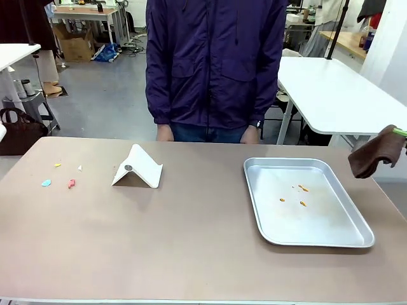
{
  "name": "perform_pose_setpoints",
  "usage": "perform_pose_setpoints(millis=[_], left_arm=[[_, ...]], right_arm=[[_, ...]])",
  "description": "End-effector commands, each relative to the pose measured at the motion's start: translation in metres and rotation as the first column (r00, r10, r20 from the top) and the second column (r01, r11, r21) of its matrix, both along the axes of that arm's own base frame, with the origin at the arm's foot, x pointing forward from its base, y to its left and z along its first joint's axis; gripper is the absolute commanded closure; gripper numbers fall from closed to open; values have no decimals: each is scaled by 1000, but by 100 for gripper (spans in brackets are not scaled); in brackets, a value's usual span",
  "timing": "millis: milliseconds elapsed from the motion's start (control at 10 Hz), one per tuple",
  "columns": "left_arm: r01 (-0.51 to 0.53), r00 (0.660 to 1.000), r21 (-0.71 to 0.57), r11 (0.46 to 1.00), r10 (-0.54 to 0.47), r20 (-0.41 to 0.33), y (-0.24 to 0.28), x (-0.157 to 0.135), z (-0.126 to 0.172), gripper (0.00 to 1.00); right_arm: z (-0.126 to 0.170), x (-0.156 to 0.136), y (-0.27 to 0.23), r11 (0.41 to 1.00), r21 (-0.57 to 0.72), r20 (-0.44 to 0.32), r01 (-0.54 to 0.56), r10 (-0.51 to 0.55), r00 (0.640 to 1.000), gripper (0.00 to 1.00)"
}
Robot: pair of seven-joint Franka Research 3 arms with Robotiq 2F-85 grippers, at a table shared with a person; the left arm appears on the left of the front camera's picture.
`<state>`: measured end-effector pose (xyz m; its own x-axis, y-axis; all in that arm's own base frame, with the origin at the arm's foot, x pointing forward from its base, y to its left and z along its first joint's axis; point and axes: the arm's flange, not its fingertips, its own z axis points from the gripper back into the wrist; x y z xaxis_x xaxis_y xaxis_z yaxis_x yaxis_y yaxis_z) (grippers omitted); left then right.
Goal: Clean the surface of the table.
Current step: Hold the Lint Roller with your left hand and the towel with your right hand, then if a person points to the right, clean the right side of the table with your right hand, and if they point to the left, clean the left side with your left hand.
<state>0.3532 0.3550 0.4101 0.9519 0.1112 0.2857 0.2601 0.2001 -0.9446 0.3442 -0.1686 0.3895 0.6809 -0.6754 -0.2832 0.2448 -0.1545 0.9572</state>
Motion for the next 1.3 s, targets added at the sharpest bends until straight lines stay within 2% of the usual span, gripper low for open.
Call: perform_pose_setpoints(millis=[0, 1200], left_arm=[[-6, 1000, 17, 1000, 6, -6, 6, -6, 2, 100], [-6, 1000, 17, 1000, 6, -6, 6, -6, 2, 100]], right_arm=[[2, -4, 1, 999, 1, 7, -36, 36, 999, 95], [2, -4, 1, 999, 1, 7, -36, 36, 999, 95]])
